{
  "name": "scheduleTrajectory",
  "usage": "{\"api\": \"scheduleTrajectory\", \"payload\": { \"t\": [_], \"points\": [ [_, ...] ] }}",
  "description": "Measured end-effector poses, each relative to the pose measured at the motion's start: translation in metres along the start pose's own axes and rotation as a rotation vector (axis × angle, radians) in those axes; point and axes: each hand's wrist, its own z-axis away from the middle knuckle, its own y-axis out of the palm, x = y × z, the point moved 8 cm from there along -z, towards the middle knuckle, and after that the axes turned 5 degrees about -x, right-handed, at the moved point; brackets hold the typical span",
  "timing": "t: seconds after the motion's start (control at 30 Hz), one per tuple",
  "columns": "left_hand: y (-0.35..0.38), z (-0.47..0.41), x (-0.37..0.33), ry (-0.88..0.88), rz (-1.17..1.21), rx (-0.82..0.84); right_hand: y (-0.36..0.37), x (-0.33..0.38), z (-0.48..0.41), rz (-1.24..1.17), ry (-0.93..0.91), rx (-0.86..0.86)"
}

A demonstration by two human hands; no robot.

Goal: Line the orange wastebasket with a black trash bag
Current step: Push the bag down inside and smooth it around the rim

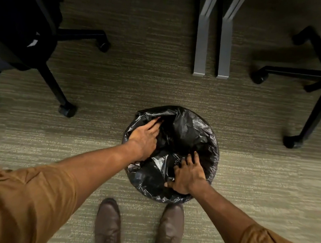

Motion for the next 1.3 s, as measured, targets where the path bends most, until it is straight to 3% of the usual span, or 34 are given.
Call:
{"api": "scheduleTrajectory", "payload": {
  "t": [0.2,0.3,0.43,0.67,0.83,0.9,0.97,1.13,1.2,1.3],
  "points": [
    [-0.020,0.013,-0.011,-0.084,0.316,-0.148,-0.031,-0.006,0.000,-0.274,-0.097,-0.146],
    [-0.035,0.024,-0.027,-0.089,0.447,-0.230,-0.055,-0.026,-0.004,-0.497,-0.039,-0.237],
    [-0.022,0.036,-0.065,-0.070,0.639,-0.132,-0.079,-0.044,-0.022,-0.785,-0.037,-0.233],
    [0.007,0.048,-0.115,0.061,0.797,0.137,-0.094,-0.055,-0.057,-0.911,-0.022,-0.121],
    [-0.018,0.051,-0.093,-0.098,0.673,-0.066,-0.097,-0.051,-0.050,-0.819,-0.007,-0.199],
    [-0.035,0.058,-0.074,-0.228,0.683,-0.213,-0.101,-0.045,-0.033,-0.741,0.011,-0.304],
    [-0.047,0.072,-0.050,-0.382,0.682,-0.366,-0.108,-0.043,-0.004,-0.780,0.068,-0.518],
    [-0.038,0.111,0.016,-0.836,0.855,-0.592,-0.106,-0.067,0.103,-0.892,0.274,-1.300],
    [-0.024,0.118,0.028,-0.916,1.031,-0.618,-0.088,-0.079,0.121,-0.984,0.390,-1.361],
    [-0.006,0.117,0.036,-0.959,1.239,-0.563,-0.056,-0.091,0.118,-1.196,0.506,-1.197]
  ]
}}
